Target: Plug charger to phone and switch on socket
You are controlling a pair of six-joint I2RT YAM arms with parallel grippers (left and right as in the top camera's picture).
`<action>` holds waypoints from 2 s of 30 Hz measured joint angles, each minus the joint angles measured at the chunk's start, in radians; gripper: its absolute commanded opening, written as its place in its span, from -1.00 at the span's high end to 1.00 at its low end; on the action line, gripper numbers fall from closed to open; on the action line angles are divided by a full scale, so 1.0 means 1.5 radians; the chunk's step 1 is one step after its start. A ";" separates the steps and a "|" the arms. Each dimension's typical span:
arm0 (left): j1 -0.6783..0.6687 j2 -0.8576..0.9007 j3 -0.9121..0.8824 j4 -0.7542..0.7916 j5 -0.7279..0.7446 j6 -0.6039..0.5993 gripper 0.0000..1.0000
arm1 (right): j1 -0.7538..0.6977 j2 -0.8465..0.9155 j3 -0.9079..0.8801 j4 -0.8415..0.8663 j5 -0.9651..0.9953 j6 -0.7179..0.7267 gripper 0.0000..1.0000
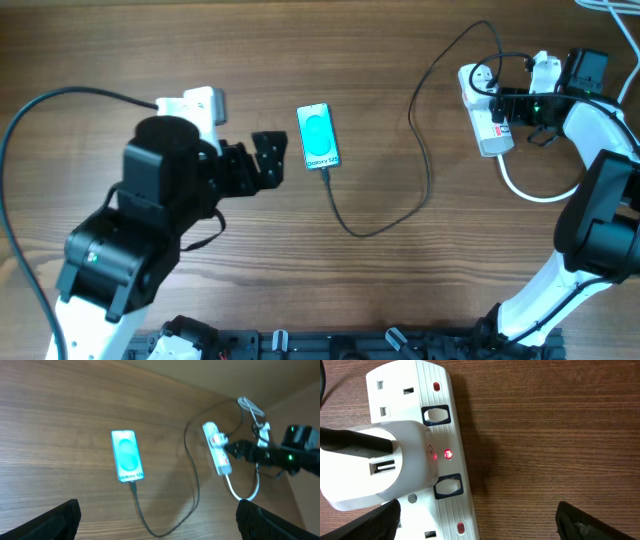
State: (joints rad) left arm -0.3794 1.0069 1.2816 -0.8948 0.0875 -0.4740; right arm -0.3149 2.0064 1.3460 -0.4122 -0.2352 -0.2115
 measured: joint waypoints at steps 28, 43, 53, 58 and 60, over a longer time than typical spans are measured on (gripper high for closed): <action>0.137 -0.012 -0.019 -0.095 -0.001 0.000 -1.00 | 0.000 0.000 0.000 0.001 0.000 0.000 -1.00; 0.140 -0.192 -0.545 0.091 0.012 -0.162 -1.00 | 0.000 0.000 -0.001 0.002 0.000 0.000 -0.99; 0.140 -0.258 -0.676 0.205 0.012 -0.270 -1.00 | 0.000 0.000 -0.001 0.002 0.000 0.000 -1.00; 0.140 -0.284 -0.711 0.281 0.005 -0.266 -1.00 | 0.000 0.000 -0.001 0.002 0.000 0.000 -1.00; 0.140 -0.299 -0.719 0.324 0.002 -0.242 -1.00 | 0.000 0.000 -0.001 0.002 0.000 0.000 -1.00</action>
State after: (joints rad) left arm -0.1696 0.5587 0.2028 -0.4091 0.0902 -0.8364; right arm -0.3149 2.0064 1.3453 -0.4095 -0.2352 -0.2111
